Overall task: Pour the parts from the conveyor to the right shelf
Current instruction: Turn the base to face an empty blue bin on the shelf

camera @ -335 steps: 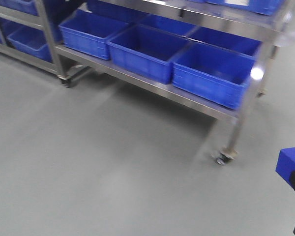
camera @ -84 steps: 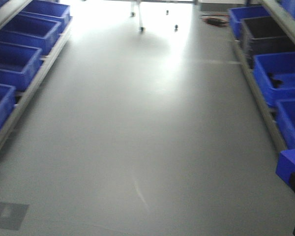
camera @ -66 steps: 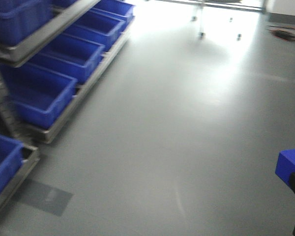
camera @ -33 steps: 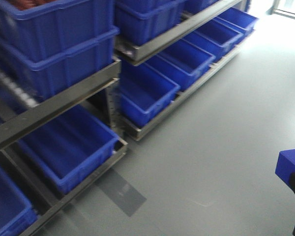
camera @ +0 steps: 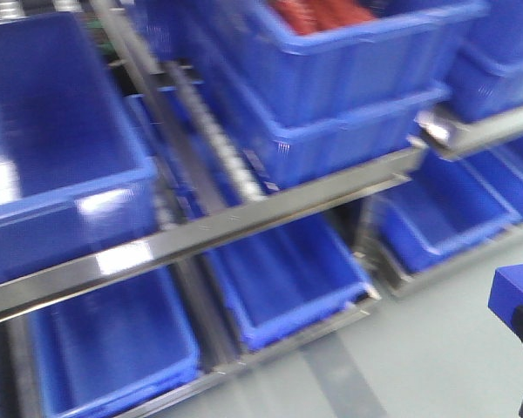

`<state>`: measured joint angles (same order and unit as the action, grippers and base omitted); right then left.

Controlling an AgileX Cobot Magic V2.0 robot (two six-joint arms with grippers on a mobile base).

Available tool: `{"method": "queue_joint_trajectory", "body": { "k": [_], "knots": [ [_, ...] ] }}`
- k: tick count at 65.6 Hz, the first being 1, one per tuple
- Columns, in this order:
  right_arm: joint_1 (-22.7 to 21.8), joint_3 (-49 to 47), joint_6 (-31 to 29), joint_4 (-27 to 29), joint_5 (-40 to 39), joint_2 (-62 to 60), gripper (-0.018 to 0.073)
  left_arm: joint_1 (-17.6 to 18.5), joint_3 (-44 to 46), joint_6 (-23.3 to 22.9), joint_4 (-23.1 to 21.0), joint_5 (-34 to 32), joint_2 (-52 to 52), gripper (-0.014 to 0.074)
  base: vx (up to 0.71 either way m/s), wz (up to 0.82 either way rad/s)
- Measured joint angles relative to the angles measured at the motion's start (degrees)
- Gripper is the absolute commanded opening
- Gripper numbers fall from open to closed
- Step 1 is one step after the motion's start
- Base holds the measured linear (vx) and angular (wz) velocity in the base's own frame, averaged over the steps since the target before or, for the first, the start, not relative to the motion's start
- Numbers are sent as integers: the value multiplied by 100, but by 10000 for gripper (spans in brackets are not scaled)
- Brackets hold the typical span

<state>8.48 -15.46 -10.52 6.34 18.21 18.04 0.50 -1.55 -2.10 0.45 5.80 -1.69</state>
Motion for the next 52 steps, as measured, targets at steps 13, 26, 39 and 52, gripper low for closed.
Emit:
{"method": "queue_joint_trajectory", "body": {
  "k": [13, 26, 39, 52],
  "knots": [
    [0, 0, 0, 0, 0, 0, -1, 0, 0, 0, 0, 0, 0, -6, 19, 75],
    [0, 0, 0, 0, 0, 0, -1, 0, 0, 0, 0, 0, 0, -6, 19, 63],
    [0, 0, 0, 0, 0, 0, -1, 0, 0, 0, 0, 0, 0, -6, 18, 41],
    [0, 0, 0, 0, 0, 0, -1, 0, 0, 0, 0, 0, 0, -6, 18, 15]
  ]
}}
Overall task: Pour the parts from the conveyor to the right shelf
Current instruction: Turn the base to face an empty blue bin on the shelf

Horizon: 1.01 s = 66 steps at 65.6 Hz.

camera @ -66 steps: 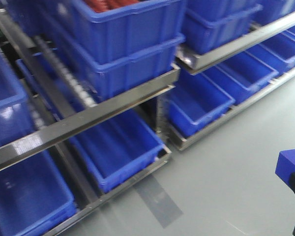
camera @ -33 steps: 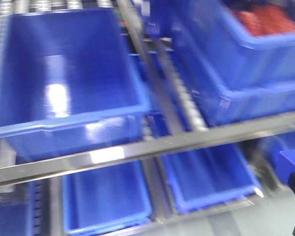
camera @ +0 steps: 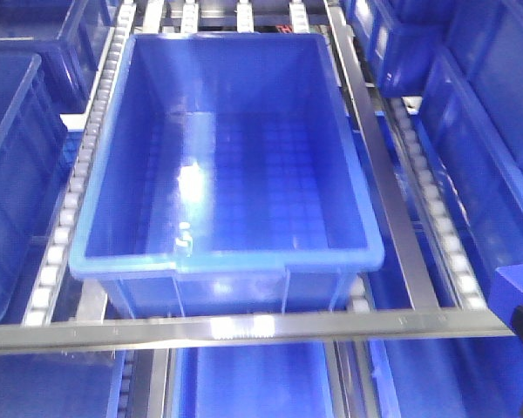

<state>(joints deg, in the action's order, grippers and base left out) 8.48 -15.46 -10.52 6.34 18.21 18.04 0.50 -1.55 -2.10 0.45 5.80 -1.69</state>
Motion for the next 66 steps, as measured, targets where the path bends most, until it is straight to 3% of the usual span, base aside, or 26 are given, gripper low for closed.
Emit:
{"method": "queue_joint_trajectory", "body": {
  "k": [66],
  "knots": [
    [0, 0, 0, 0, 0, 0, -1, 0, 0, 0, 0, 0, 0, -6, 12, 1]
  ]
}}
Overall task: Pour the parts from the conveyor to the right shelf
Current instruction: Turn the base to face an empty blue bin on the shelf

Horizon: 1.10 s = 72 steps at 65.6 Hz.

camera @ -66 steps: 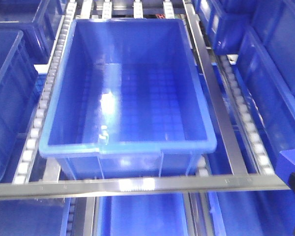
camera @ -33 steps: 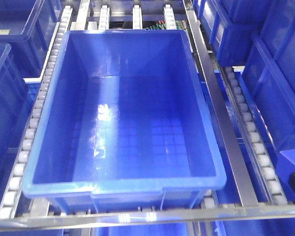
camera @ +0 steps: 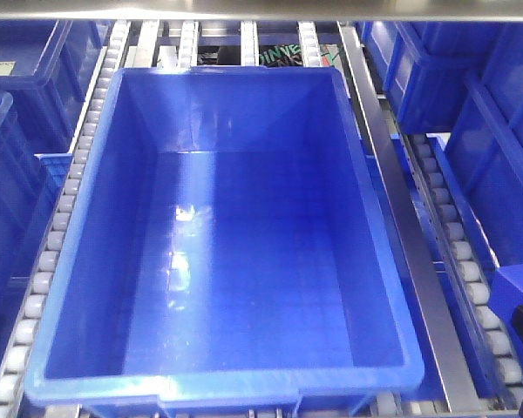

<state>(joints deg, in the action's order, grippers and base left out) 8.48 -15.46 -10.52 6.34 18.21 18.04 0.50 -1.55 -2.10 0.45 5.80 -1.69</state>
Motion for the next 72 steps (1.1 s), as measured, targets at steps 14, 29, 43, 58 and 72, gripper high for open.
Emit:
{"method": "queue_joint_trajectory", "body": {
  "k": [14, 29, 43, 58, 72],
  "knots": [
    [0, 0, 0, 0, 0, 0, -1, 0, 0, 0, 0, 0, 0, -6, 6, 1],
    [0, 0, 0, 0, 0, 0, -1, 0, 0, 0, 0, 0, 0, -6, 2, 0],
    [0, 0, 0, 0, 0, 0, -1, 0, 0, 0, 0, 0, 0, -6, 0, 0],
    [0, 0, 0, 17, 0, 0, -1, 0, 0, 0, 0, 0, 0, -6, 0, 0],
    [0, -52, -43, 217, -86, 32, -1, 0, 0, 0, 0, 0, 0, -6, 0, 0]
  ]
}}
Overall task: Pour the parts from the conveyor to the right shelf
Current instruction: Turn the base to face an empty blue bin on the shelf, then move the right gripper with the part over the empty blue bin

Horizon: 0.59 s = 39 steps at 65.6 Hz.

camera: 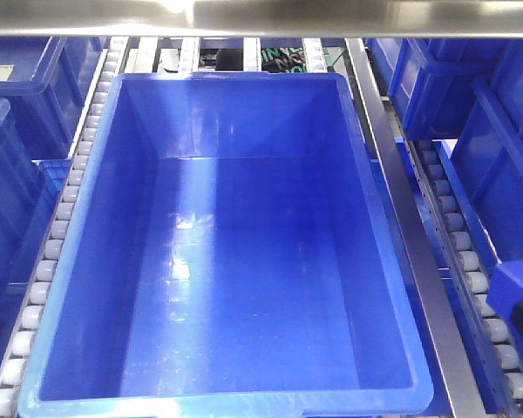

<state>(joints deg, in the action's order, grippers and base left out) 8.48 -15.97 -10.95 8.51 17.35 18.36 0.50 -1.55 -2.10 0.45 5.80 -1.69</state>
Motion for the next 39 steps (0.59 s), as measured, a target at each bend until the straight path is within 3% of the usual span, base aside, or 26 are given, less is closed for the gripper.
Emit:
{"method": "queue_joint_trajectory", "body": {
  "k": [23, 30, 39],
  "knots": [
    [0, -1615, -715, 294, 723, 1604, -1, 0, 0, 0, 0, 0, 0, -6, 0, 0],
    [68, -2150, -1369, 769, 1034, 2192, -1, 0, 0, 0, 0, 0, 0, -6, 0, 0],
    [621, -2702, -2233, 1392, 1198, 2991, -1, 0, 0, 0, 0, 0, 0, -6, 0, 0]
  ]
}}
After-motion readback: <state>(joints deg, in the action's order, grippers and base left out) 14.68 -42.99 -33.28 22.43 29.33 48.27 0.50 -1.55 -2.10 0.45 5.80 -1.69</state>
